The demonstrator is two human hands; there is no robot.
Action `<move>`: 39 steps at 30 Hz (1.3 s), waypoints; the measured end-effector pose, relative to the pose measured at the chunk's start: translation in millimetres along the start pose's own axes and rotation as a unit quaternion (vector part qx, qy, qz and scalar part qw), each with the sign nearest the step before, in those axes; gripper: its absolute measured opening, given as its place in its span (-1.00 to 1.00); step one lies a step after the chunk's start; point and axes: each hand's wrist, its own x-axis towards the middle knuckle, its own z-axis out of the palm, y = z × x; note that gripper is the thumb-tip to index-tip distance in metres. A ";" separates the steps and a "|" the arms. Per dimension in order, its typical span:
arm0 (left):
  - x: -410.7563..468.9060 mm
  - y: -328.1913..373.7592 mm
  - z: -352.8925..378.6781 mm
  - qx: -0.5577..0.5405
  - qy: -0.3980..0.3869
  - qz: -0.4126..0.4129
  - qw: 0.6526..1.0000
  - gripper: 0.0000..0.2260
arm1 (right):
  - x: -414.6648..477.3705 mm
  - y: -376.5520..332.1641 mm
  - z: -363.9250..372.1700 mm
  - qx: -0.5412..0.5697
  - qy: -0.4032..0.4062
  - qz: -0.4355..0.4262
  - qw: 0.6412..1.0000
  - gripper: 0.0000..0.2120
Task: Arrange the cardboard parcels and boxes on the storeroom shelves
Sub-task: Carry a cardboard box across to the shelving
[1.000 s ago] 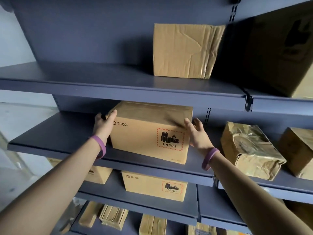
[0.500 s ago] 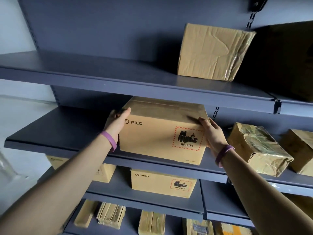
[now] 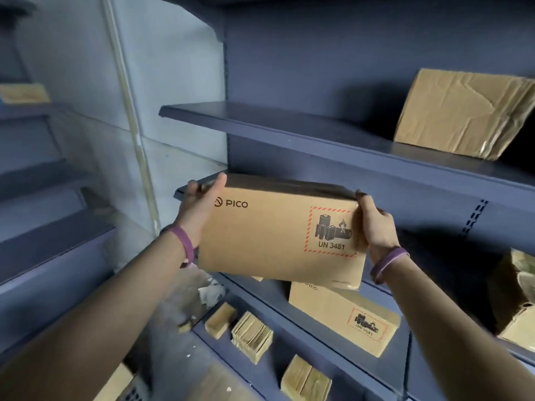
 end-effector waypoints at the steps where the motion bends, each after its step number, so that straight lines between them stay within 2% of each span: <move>1: -9.7 2.6 -13.3 0.000 0.021 0.003 1.000 -0.59 | -6.1 -2.3 8.1 -0.004 -0.013 -0.001 1.000 -0.59; 4: -38.3 10.6 -55.5 0.005 0.067 0.010 0.998 -0.55 | -28.4 -9.7 33.1 -0.006 -0.064 -0.008 0.998 -0.57; 8: -64.6 22.0 -101.7 0.022 0.087 0.015 0.996 -0.36 | -49.3 -17.7 60.6 -0.001 -0.107 -0.018 0.994 -0.60; 13: -82.6 27.4 -146.5 0.008 0.115 0.013 0.993 -0.50 | -75.9 -26.1 94.6 0.002 -0.147 -0.037 0.988 -0.60; 17: -81.6 22.0 -176.6 -0.010 0.132 -0.010 0.991 -0.53 | -87.7 -26.3 114.1 -0.001 -0.180 -0.048 0.982 -0.60; 21: -81.8 8.6 -211.9 -0.006 0.100 -0.067 0.993 -0.52 | -96.6 -16.0 126.5 0.027 -0.261 -0.069 0.963 -0.79; 23: -85.2 2.4 -223.5 0.025 0.069 -0.070 0.995 -0.73 | -100.2 -8.0 127.9 0.057 -0.302 -0.060 0.950 -0.86; 24: -86.6 -1.3 -227.4 0.039 0.055 -0.074 0.995 -0.84 | -100.0 -4.4 128.2 0.073 -0.316 -0.052 0.944 -0.83; 25: -86.2 -5.1 -229.8 0.041 0.047 -0.076 0.995 -0.85 | -100.0 -1.6 127.9 0.085 -0.330 -0.046 0.939 -0.80; 28: -87.7 -6.6 -229.8 0.025 0.028 -0.095 0.995 -0.69 | -97.4 4.0 127.4 0.077 -0.378 -0.062 0.921 -0.72; 30: -88.0 -7.9 -227.6 0.017 0.038 -0.114 0.993 -0.49 | -94.9 7.1 125.7 0.063 -0.399 -0.075 0.912 -0.57; 31: -89.7 -9.8 -226.0 0.031 0.048 -0.110 0.992 -0.46 | -92.7 10.1 124.9 0.056 -0.404 -0.076 0.910 -0.49; 34: -92.0 -23.1 -223.4 0.086 0.061 -0.049 0.993 -0.56 | -89.6 20.1 123.0 0.044 -0.403 -0.069 0.912 -0.32; 37: -98.7 -32.8 -220.4 0.088 0.082 -0.018 0.993 -0.42 | -92.9 20.4 123.6 0.077 -0.383 -0.030 0.920 -0.10; 39: -105.5 -32.4 -215.6 0.084 0.084 -0.003 0.993 -0.36 | -99.0 16.1 126.7 0.082 -0.360 -0.010 0.929 -0.21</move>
